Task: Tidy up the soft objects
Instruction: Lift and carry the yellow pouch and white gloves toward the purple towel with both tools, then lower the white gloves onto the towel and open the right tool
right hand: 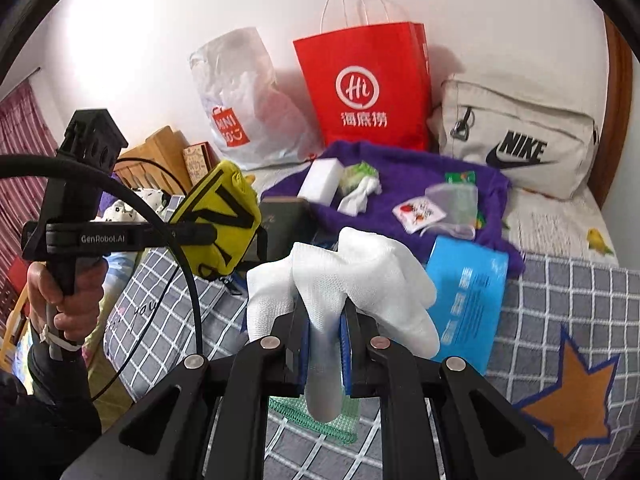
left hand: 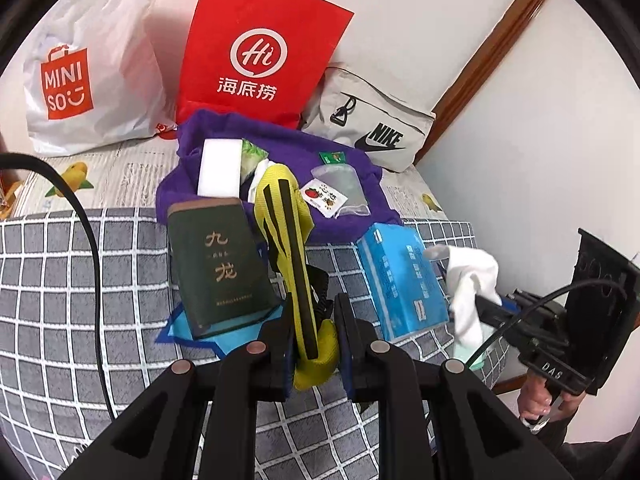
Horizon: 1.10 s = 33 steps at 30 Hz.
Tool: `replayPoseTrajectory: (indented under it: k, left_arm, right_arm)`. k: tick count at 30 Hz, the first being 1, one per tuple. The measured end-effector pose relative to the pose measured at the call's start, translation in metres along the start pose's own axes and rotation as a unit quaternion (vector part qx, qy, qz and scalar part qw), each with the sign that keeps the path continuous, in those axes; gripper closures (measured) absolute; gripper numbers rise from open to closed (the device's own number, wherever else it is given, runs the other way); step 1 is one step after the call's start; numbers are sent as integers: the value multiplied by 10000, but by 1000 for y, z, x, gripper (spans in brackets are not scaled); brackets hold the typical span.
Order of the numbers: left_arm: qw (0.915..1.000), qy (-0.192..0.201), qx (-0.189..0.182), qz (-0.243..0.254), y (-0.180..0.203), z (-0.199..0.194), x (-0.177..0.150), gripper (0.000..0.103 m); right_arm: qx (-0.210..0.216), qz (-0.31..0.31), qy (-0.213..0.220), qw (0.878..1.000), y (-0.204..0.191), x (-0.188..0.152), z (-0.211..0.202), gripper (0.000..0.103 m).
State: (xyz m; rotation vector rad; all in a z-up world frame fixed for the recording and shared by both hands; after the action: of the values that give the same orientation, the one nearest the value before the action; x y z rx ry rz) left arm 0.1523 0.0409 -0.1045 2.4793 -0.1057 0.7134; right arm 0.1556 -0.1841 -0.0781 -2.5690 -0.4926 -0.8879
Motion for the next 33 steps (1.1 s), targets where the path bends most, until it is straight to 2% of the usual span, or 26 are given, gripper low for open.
replayPoseTrajectory:
  k: [10, 17, 25, 31, 33]
  left_arm:
    - [9999, 69, 127, 18, -9, 8, 32, 86]
    - [9998, 76, 166, 21, -16, 24, 60, 86]
    - [9995, 99, 287, 63, -23, 45, 101, 86]
    - [9981, 87, 610, 55, -30, 70, 135, 86]
    - [9986, 101, 511, 16, -33, 79, 144, 86]
  right_arm:
    - [-197, 107, 243, 9995, 30, 46, 10, 90]
    - [-352, 330, 383, 9981, 59, 86, 35, 90]
    - [-471, 565, 278, 9969, 91, 129, 90, 90]
    - [-236, 795, 32, 9965, 106, 149, 145, 90]
    - [-187, 781, -65, 9967, 106, 152, 162, 90]
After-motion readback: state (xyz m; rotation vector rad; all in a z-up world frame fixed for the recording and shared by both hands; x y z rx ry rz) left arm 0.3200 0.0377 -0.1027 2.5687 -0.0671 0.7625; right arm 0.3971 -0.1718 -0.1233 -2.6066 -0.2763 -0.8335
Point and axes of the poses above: each gripper's, at about its wrist camera, not at the fingertips, and z roughly the way its jaws point, y to its right, x to its top, the point moved 2 cm from there along z, roughly the way its jaws point, and after that the axes turned 6 degrees about -x, right-handed, at the moved point
